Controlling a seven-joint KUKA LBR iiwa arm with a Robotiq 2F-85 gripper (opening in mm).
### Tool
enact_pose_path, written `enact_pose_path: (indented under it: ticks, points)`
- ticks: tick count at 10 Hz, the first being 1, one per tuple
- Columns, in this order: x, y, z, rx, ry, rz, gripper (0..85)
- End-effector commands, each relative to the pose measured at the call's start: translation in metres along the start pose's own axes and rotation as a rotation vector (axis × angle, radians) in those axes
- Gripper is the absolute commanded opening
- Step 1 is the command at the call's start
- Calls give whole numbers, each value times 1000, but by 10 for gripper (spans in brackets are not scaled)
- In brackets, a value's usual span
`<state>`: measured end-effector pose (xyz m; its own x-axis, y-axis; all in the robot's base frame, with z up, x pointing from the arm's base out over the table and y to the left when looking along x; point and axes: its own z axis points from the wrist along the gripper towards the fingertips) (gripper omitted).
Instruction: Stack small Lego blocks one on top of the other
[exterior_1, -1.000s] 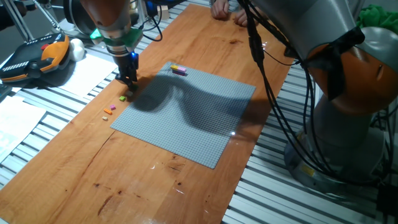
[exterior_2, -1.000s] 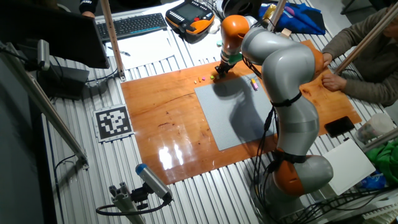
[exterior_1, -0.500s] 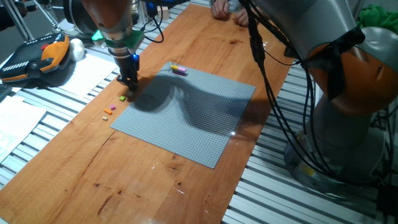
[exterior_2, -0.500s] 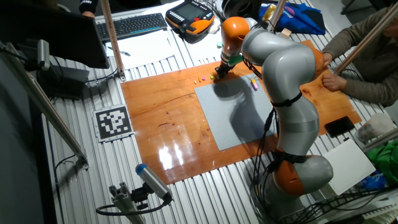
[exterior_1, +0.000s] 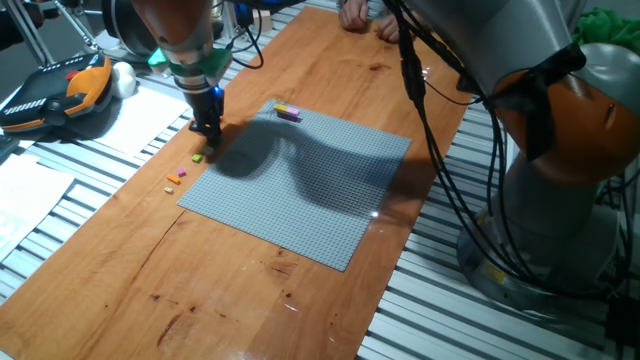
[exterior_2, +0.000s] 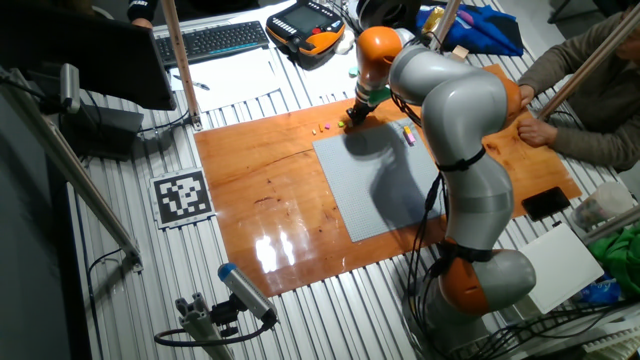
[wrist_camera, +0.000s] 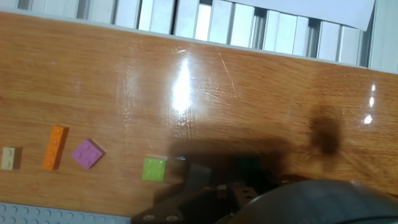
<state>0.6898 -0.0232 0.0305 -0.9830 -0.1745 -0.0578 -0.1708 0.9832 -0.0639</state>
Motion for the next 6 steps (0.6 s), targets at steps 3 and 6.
enact_pose_path:
  ticks: [3, 6]
  points:
    - [2, 0, -3, -21, 9, -7, 0]
    - [16, -7, -48, -28, 58, 19, 0]
